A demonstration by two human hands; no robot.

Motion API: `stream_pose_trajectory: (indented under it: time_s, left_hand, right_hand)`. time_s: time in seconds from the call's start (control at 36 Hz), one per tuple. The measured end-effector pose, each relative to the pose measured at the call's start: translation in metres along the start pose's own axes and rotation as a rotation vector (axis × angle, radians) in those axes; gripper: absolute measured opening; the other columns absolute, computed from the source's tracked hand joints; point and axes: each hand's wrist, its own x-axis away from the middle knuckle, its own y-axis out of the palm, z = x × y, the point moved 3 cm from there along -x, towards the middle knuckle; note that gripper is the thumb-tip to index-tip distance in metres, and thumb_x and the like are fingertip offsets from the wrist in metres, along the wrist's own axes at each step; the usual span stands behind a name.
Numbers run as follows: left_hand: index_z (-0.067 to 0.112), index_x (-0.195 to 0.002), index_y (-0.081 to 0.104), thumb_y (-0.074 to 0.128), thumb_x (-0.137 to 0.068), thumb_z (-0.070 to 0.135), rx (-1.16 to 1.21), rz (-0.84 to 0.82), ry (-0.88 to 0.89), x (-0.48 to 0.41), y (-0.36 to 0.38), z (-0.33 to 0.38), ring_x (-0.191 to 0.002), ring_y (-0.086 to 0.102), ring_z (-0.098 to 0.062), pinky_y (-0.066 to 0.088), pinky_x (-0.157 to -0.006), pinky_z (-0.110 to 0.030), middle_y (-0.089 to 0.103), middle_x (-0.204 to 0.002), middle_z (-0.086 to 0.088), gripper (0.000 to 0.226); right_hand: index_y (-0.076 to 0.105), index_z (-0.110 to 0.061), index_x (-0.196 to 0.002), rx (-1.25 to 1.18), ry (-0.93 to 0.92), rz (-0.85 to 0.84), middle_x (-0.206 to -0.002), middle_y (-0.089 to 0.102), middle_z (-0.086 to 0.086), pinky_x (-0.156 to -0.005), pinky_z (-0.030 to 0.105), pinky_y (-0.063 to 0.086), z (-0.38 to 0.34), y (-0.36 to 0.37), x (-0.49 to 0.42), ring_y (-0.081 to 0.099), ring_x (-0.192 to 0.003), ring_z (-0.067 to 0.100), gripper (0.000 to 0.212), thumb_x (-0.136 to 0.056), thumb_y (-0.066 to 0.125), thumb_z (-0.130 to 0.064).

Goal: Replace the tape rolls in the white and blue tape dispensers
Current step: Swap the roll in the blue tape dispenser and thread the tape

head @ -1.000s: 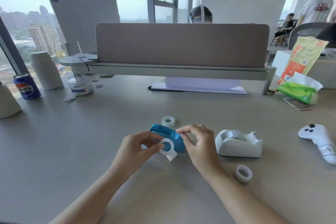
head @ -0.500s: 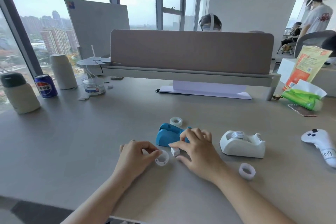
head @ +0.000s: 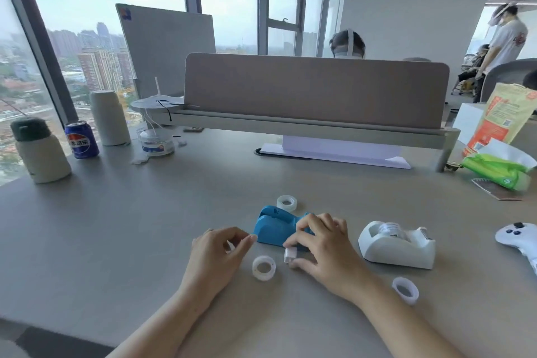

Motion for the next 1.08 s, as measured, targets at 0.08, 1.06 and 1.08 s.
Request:
stream_pose_trajectory:
  time_s: [0.08,1.06,1.08]
  left_hand:
    - [0.035,-0.071,0.073,0.071,-0.083,0.04,0.027,-0.016,-0.023,-0.001,-0.003,0.002,-0.067,0.06,-0.007,0.043,-0.059,-0.013,0.072,-0.069,0.015,0.013]
    - [0.031,-0.142,0.043,0.084,-0.062,0.053,-0.503,-0.682,-0.024,-0.163,0.104,0.046,-0.123,0.052,-0.029,0.044,-0.108,-0.042,0.043,-0.141,-0.005,0.093]
    - [0.031,-0.14,0.045,0.085,-0.063,0.052,-0.488,-0.681,-0.03,-0.163,0.105,0.045,-0.121,0.053,-0.028,0.045,-0.107,-0.041,0.043,-0.14,-0.005,0.09]
  right_hand:
    - [0.064,-0.04,-0.097,-0.227,0.069,0.069,-0.104,0.052,-0.024,-0.092,0.024,0.028,0.002,-0.01,0.001,0.043,-0.102,-0.001,0.024,-0.075,0.069,-0.048]
    - [0.073,-0.015,-0.097,-1.05,0.542,0.665,-0.082,0.072,0.012,-0.075,0.018,0.054,0.04,-0.005,0.005,0.069,-0.075,0.017,0.023,-0.088,0.063,0.004]
    - [0.073,-0.016,-0.098,-1.028,0.531,0.667,-0.081,0.073,0.01,-0.074,0.02,0.054,0.04,-0.004,0.006,0.069,-0.076,0.017,0.024,-0.087,0.064,0.003]
